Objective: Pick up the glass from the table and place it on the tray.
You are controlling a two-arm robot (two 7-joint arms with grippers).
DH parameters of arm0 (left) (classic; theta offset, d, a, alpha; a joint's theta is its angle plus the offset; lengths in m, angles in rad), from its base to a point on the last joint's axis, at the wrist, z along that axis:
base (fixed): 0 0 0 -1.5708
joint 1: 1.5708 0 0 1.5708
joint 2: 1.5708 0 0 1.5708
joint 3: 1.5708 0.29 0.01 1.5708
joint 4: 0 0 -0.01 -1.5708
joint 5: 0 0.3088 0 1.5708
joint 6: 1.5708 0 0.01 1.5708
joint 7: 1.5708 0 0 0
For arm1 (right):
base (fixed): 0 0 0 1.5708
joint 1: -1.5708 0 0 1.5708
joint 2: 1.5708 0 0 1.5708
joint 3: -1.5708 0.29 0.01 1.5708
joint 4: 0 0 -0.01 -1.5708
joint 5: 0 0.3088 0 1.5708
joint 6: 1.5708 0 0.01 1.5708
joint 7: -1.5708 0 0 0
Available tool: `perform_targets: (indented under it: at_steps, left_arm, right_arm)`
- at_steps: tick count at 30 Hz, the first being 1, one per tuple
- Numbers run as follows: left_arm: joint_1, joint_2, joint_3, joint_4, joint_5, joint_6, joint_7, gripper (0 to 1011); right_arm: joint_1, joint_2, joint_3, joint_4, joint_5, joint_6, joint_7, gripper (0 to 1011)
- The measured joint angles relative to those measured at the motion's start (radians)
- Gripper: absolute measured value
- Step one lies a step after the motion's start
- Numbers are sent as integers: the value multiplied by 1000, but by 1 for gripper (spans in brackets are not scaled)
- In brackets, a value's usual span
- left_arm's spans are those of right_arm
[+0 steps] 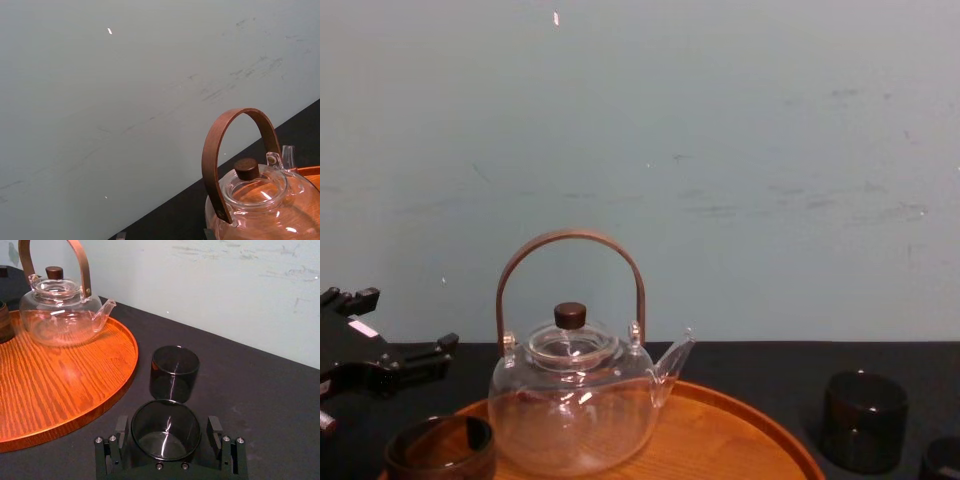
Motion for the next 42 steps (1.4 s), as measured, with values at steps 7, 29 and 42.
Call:
perform_targets:
  at_steps: [7,29,42]
  left_arm:
    - [0,0,0,0,0,0,0,1001]
    - [0,0,0,0,0,0,0,1001]
    - [0,0,0,0,0,0,0,1001]
  right_arm:
    - [0,-14,7,11,-15,4,20,1002]
    - [-2,-61,39,40,-60,16,61,1002]
    - [8,-92,50,60,-89,28,82,1002]
